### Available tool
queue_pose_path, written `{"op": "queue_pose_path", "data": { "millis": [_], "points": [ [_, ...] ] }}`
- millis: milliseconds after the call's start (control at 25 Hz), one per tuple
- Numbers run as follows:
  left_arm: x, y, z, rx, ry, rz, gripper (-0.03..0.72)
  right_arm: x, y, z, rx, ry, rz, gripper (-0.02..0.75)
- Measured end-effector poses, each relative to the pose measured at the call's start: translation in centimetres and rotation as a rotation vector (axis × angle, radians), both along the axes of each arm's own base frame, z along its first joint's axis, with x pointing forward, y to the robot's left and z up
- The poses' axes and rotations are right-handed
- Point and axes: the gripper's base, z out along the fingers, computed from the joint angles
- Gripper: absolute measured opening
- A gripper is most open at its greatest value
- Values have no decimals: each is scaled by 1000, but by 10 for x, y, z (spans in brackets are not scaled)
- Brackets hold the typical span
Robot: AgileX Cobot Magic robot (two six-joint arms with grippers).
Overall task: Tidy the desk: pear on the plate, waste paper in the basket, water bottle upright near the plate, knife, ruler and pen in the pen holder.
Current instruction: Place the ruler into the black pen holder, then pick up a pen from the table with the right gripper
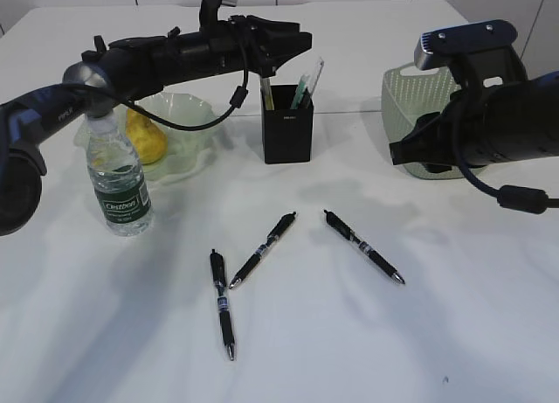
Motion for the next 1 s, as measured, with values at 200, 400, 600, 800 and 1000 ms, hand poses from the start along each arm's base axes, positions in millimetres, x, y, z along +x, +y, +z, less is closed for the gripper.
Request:
{"op": "queue_pose_path", "data": {
  "millis": [200,400,600,800,1000],
  "points": [
    [-2,-1,1,-9,-3,-28,307,0,0,0,0,0,0,260],
    [-5,5,2,-39,45,-80,307,-1,-1,-1,-7,15,-4,260],
    [-1,24,1,-40,72,-86,305,-1,-2,-1,-25,48,-16,260],
    [5,43,-1,-14,86,-56,290,1,-2,8,-28,44,-25,260],
    [5,44,4,-3,74,-53,289,2,-2,12,-27,38,-26,260]
  ]
}}
